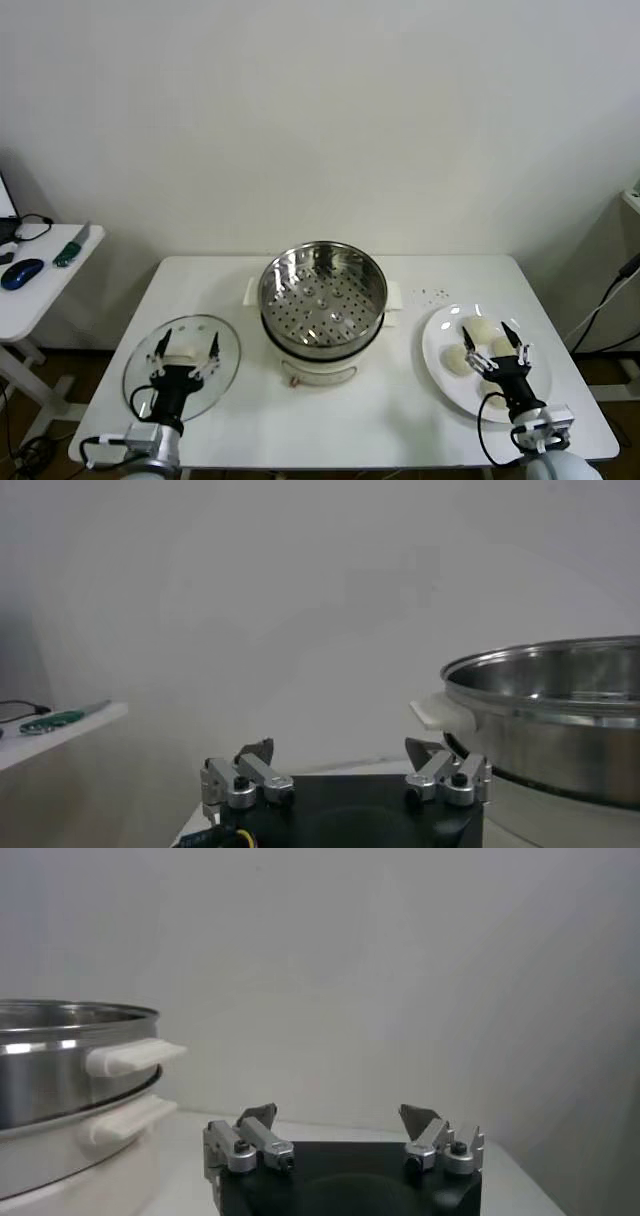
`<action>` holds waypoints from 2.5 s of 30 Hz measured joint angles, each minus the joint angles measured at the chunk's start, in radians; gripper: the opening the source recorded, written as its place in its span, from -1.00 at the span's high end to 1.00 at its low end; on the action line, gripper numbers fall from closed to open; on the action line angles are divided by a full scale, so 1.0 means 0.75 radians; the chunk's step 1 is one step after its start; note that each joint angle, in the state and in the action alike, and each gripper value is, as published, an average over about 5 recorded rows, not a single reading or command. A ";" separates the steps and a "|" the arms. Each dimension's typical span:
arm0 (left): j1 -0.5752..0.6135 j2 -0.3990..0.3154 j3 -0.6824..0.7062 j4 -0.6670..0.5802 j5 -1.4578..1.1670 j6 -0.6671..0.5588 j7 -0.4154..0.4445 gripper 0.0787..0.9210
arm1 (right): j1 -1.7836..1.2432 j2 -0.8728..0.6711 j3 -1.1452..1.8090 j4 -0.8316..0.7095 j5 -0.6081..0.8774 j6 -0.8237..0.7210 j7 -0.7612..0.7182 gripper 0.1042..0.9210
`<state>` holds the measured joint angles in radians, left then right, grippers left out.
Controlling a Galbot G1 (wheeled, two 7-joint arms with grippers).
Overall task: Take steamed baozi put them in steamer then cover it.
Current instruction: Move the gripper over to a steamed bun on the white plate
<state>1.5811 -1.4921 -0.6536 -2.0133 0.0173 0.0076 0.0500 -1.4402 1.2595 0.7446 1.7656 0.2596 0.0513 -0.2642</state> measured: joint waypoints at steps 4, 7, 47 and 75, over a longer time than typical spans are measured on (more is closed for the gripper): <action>0.000 0.000 0.002 -0.002 0.004 -0.001 -0.004 -0.77 | 0.035 -0.089 -0.013 -0.023 -0.025 -0.054 -0.071 -0.76; 0.004 0.002 0.007 -0.006 0.009 -0.003 -0.005 -0.77 | 0.080 -0.212 -0.036 -0.060 -0.053 -0.109 -0.181 -0.76; -0.012 0.055 -0.006 0.041 -0.009 0.027 -0.002 -0.77 | 1.858 -0.838 -1.957 -0.948 -0.490 -0.153 -1.134 -0.76; 0.002 0.061 -0.025 0.062 -0.040 0.017 -0.002 -0.77 | 1.909 -0.587 -2.065 -1.212 -0.643 -0.075 -1.123 -0.73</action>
<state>1.5826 -1.4461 -0.6721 -1.9670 -0.0124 0.0206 0.0482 -0.0088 0.8193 -0.8039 0.8567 -0.2229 -0.0051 -1.1064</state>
